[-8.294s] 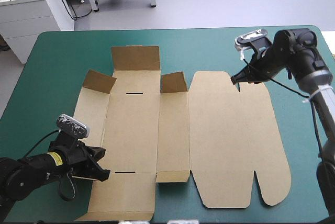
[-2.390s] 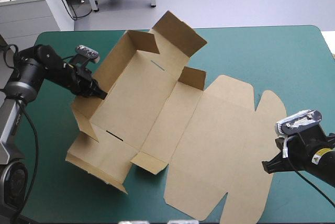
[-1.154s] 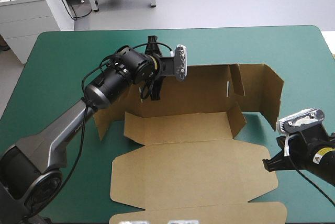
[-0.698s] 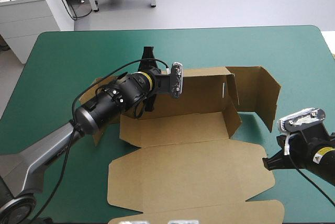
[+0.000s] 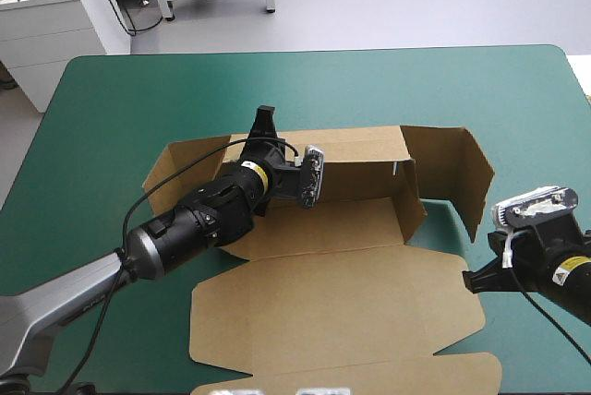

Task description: Fold the box

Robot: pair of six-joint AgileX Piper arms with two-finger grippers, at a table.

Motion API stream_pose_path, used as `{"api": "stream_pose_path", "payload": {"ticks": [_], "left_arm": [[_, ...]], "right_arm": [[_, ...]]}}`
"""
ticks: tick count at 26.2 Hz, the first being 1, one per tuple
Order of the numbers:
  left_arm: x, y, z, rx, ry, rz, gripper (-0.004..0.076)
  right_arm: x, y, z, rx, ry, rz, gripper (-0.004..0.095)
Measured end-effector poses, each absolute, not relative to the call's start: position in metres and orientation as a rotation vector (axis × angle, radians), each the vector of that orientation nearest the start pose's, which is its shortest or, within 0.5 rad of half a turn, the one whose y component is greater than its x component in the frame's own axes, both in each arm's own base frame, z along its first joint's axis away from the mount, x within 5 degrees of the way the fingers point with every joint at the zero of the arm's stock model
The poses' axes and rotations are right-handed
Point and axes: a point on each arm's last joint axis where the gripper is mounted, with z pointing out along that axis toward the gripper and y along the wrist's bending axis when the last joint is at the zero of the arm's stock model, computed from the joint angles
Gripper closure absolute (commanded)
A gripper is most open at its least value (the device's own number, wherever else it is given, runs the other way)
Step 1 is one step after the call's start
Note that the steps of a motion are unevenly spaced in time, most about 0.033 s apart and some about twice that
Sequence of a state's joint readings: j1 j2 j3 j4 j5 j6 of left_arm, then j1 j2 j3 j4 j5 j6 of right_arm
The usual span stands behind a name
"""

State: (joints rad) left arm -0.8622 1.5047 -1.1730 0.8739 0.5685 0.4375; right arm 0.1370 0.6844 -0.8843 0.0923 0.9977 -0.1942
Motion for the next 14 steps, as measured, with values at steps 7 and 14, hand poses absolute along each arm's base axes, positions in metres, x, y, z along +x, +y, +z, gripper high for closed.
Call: {"api": "stream_pose_path", "payload": {"ticks": [7, 14], "left_arm": [[0.244, -0.229, 0.314, 1.790, 1.297, 0.652, 0.0732], [0.244, -0.230, 0.314, 1.767, 1.316, 0.634, 0.0732]], "right_arm": [[0.104, 0.021, 0.389, -0.351, 2.171, 0.081, 0.0342], [0.107, 0.020, 0.430, -0.327, 2.063, 0.056, 0.0160]]}}
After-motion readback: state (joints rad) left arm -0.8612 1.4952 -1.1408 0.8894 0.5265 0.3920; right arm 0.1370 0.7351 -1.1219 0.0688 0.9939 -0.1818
